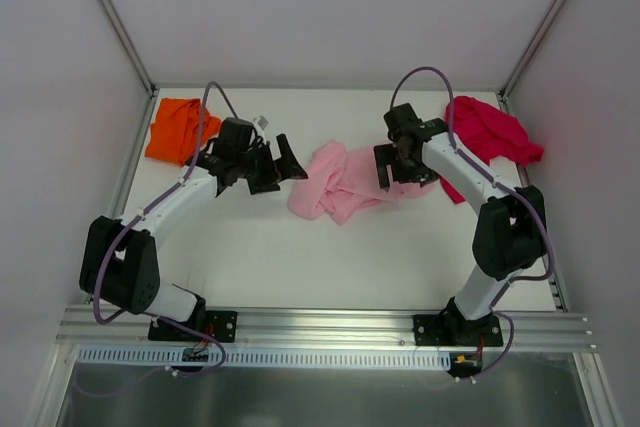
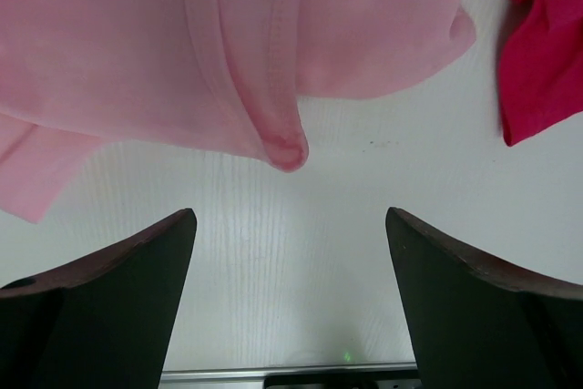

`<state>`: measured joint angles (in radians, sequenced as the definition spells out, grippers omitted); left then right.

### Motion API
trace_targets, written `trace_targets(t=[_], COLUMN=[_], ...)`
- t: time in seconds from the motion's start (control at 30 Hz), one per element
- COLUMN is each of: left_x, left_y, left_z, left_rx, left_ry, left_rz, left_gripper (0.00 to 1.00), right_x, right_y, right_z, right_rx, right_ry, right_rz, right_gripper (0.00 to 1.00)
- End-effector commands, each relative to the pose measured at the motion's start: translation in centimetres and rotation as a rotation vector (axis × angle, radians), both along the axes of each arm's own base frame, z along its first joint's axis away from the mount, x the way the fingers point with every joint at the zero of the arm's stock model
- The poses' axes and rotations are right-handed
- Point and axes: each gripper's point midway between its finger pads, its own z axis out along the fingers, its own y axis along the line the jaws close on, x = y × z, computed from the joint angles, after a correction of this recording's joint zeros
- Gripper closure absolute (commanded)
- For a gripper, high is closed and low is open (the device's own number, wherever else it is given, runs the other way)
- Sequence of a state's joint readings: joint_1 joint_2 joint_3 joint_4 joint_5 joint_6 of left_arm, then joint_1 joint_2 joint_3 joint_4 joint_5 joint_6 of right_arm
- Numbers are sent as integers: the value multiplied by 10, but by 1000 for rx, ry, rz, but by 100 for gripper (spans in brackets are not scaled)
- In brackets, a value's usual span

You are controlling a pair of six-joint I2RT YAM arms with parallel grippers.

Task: Fold and stack the t-shirts
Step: Flatten out the tshirt

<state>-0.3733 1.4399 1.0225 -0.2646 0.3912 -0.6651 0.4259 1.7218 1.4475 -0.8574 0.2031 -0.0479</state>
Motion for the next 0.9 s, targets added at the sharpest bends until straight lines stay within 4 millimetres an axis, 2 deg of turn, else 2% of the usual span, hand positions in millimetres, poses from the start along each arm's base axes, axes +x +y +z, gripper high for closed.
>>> trace_targets(t=[0.0,0.2,0.27,0.4,0.57,0.67,0.8,0.83,0.87], left_x=[9,4,2,1,2,2,2,2,1], left_y=[-6,-15,-20,-27,-32,-35,-37,-37,-37], left_z=[-4,-43,-52,-62,-73,-79,-85,-86,-87], left_rx=[9,31,37,45,62,70,81,86,91], left_ry=[-19,77,93,105,124,139,152,155,155], left_rz=[-27,-51,-60,-73,-89,-98,-107,-109,-111], left_gripper=[1,1,1,1,4,18,23,43,54], right_x=[-14,-26,-32,-46,-56,-57,-57,-57,-57], right_y=[-5,-3,6,29,32,26,23,23,22], right_z=[10,13,14,24,29,33,38,39,40], right_rx=[29,72,130,284,314,289,281,281,282], right_ry=[-35,-30,-9,13,29,13,-2,-6,-9], right_rz=[-40,-31,-21,-8,7,11,10,10,9], right_gripper=[10,10,11,11,12,12,12,12,12])
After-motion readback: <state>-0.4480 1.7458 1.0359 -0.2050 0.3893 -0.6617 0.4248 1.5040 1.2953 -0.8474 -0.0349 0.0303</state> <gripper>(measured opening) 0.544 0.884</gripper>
